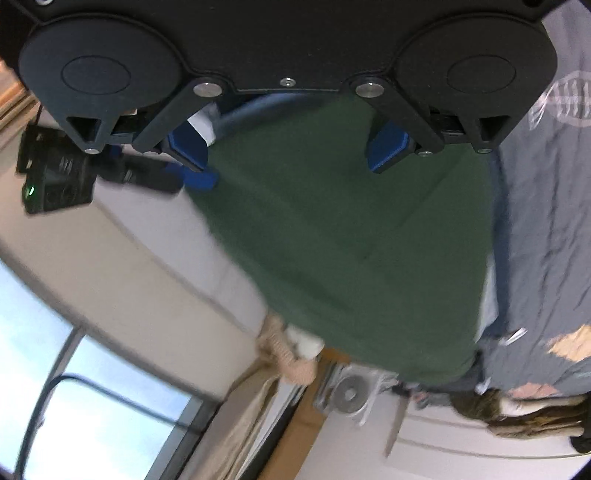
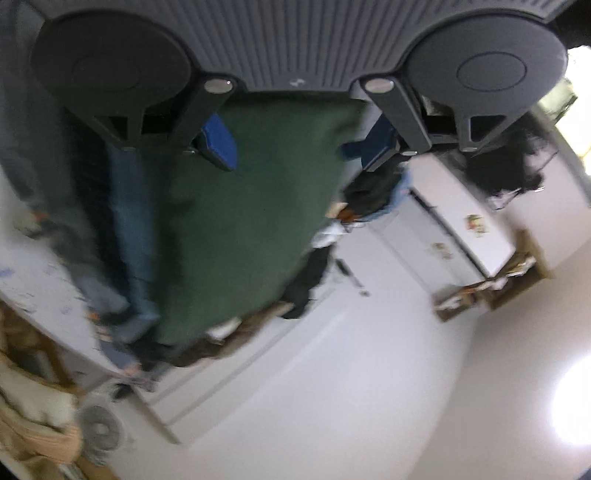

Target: Fold clothes

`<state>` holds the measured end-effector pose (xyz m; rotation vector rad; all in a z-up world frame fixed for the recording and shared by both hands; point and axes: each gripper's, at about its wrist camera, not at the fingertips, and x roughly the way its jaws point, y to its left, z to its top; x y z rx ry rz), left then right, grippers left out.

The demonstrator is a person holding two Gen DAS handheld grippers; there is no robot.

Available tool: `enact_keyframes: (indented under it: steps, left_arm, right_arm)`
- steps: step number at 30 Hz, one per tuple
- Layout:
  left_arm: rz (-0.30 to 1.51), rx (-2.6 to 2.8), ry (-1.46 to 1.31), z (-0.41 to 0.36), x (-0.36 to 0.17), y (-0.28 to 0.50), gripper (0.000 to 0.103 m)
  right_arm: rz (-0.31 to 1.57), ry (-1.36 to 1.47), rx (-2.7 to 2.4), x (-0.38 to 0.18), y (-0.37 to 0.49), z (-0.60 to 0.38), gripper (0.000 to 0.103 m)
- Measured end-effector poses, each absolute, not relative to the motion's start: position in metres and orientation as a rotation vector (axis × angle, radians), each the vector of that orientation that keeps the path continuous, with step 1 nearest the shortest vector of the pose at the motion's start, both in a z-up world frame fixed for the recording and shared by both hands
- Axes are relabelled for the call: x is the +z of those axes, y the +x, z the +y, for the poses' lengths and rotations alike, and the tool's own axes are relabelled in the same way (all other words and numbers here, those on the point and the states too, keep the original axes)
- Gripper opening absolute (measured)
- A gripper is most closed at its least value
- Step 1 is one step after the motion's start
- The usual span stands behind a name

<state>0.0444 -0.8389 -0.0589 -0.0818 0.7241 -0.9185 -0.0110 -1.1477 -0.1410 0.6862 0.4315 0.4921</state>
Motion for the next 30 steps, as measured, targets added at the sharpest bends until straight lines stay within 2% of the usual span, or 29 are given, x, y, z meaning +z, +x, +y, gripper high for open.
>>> enact_keyframes:
  steps: [3,8,11,15,24,30]
  left_arm:
    - [0.736,-0.881,-0.054,-0.833,-0.063,0.034,0.093]
    - [0.756,-0.818,-0.007,-0.824,-0.07,0.016,0.093]
    - [0.762,-0.782,0.02,-0.819,-0.072,0.004,0.097]
    - [0.718,-0.741,0.02,-0.812,-0.052,-0.014,0.103]
    - [0.672,-0.661,0.057,-0.813,-0.006,-0.033,0.103]
    - [0.614,-0.598,0.116,-0.819,0.017,-0.046,0.103]
  right_arm:
    - [0.427,0.699,0.488,-0.148,-0.012,-1.154,0.071]
    - [0.449,0.561,0.448,-0.14,-0.021,-1.14,0.071]
    - [0.47,0.558,0.4,-0.131,-0.024,-1.135,0.071]
    - [0.492,0.48,0.29,-0.11,-0.031,-1.122,0.075]
    - [0.553,0.304,0.084,-0.054,-0.052,-1.093,0.087]
    - [0.635,0.305,-0.002,-0.027,-0.057,-1.084,0.088]
